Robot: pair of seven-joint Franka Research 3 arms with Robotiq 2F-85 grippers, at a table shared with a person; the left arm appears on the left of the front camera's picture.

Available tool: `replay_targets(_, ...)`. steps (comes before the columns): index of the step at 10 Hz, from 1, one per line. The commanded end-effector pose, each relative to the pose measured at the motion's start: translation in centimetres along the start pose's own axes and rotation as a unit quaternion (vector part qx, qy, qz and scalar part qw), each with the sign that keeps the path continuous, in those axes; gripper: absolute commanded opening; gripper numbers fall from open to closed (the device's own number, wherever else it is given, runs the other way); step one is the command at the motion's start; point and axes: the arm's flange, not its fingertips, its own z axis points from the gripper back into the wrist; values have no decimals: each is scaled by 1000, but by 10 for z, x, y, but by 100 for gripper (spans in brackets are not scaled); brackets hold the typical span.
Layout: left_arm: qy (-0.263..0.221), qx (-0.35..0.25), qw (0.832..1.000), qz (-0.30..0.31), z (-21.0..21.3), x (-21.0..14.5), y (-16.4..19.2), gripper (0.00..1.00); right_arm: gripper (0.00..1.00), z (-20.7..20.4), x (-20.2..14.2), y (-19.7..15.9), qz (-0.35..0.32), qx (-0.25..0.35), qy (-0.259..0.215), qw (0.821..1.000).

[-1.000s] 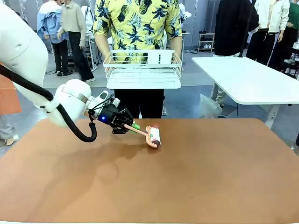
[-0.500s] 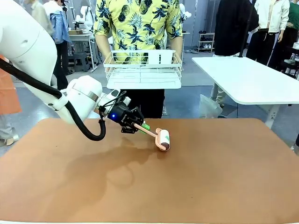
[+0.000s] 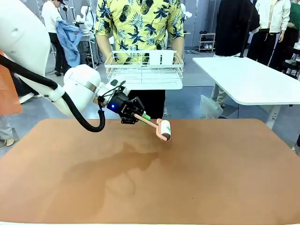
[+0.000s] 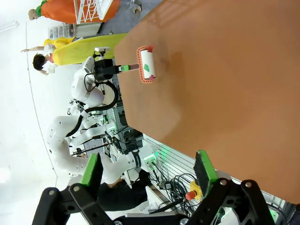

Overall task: Clean the table.
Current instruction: Clean the table with the Lint Roller when the human lifts the Dish drying rack.

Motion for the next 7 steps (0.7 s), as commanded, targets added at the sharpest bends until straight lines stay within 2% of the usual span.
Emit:
replay_targets(1,-5,36,999,3,25,-18,-29,19,100,1,0,2,0,-2,-5,1000)
replay_targets(3,-17,70,997,2,43,-26,-59,19,100,1,0,2,0,-2,-5,1000)
replay_targets(5,-24,98,995,6,53,-30,-68,19,100,1,0,2,0,-2,-5,1000)
replay_targets(7,-41,147,988,-4,88,-39,-96,19,100,1,0,2,0,-2,-5,1000)
